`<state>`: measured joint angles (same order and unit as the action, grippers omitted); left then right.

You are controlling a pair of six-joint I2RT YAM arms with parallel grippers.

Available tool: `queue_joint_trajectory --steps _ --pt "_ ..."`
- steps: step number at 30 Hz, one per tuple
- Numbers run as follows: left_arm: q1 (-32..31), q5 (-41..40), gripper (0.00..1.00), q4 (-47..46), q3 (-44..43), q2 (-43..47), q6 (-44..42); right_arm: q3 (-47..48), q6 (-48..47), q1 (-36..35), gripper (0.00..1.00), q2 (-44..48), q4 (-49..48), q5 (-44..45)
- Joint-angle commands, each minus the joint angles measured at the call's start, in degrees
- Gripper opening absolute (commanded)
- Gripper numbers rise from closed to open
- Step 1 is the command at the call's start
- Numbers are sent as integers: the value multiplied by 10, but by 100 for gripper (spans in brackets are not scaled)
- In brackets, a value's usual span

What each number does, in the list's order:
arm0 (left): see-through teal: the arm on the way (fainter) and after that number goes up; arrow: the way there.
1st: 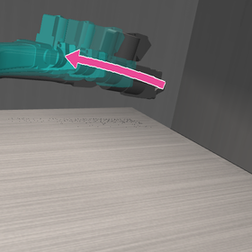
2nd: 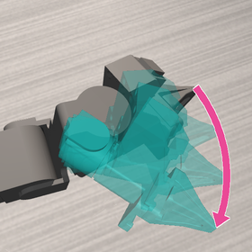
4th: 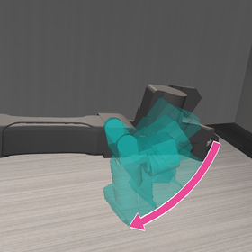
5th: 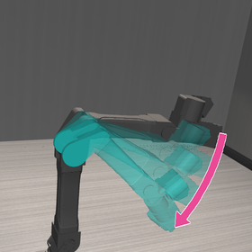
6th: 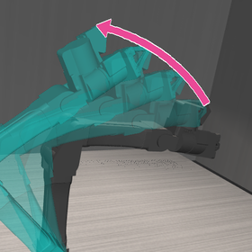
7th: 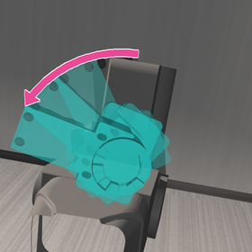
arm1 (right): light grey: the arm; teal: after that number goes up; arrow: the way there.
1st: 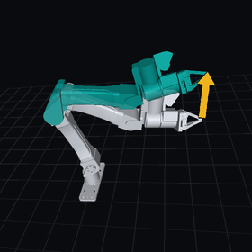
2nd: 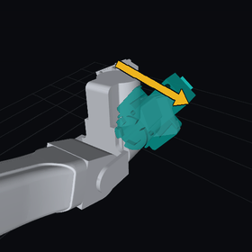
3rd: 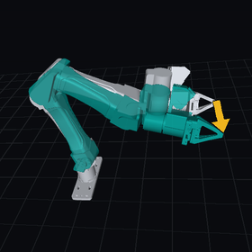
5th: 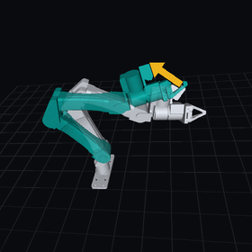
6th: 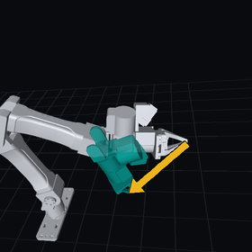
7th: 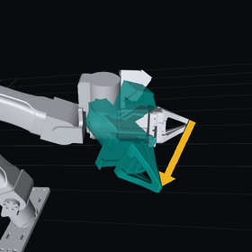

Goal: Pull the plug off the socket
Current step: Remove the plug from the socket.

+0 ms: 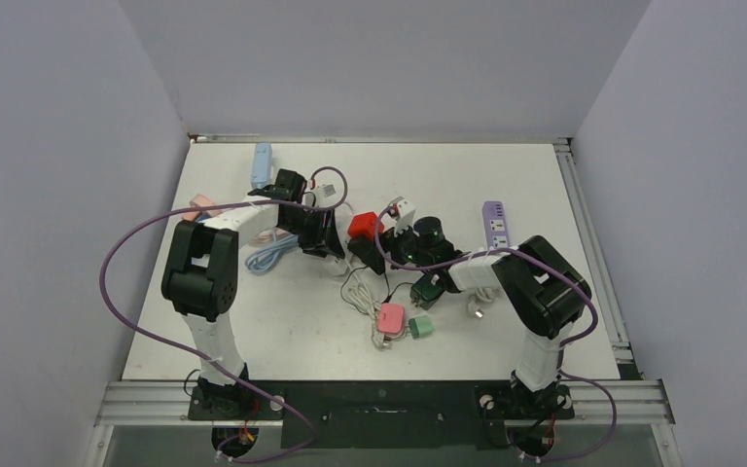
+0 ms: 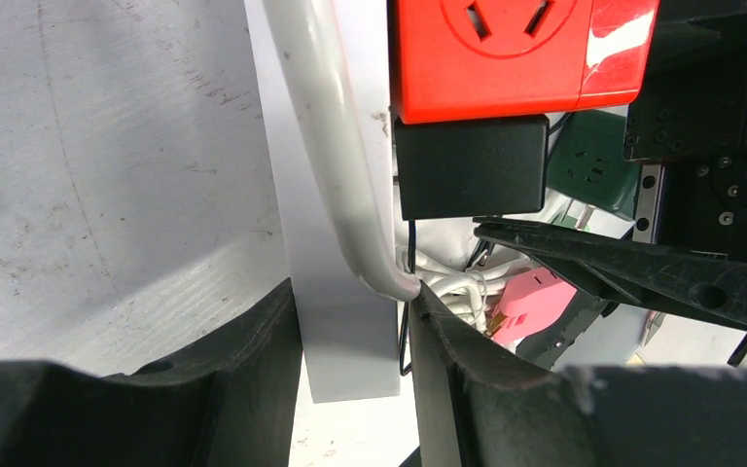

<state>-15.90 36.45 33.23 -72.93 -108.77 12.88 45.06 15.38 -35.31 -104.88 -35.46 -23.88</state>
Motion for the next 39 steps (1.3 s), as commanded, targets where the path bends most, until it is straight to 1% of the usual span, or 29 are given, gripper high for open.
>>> queue_joint_trajectory --steps 1,4,7,14,16,20,24,27,30,35,39 --pt "-2 44 0 -17 -2 13 4 16 -11 -8 70 6 -27 -33" --pt "-2 46 0 -18 -2 13 5 21 -14 -12 63 0 -25 -47" --pt "-2 47 0 -19 -1 12 6 22 -13 -16 54 -3 -27 -57" --pt "-2 45 0 -21 -2 9 11 6 6 -19 21 7 -55 -66" --pt "-1 52 0 -22 -2 10 12 -2 20 -15 16 8 -75 -77" --pt "2 59 0 -25 1 12 14 -17 40 -4 10 11 -108 -95" --pt "9 86 0 -44 9 14 30 -25 58 6 6 6 -136 -108" --pt "10 89 0 -46 11 15 35 -25 65 9 5 -3 -144 -114" --pt "13 109 0 -63 18 16 49 -24 66 9 5 -8 -145 -117" --pt "14 71 0 -44 13 20 35 -28 66 10 5 1 -146 -112" --pt "10 -6 0 -6 -1 21 5 -33 69 12 5 13 -150 -111"
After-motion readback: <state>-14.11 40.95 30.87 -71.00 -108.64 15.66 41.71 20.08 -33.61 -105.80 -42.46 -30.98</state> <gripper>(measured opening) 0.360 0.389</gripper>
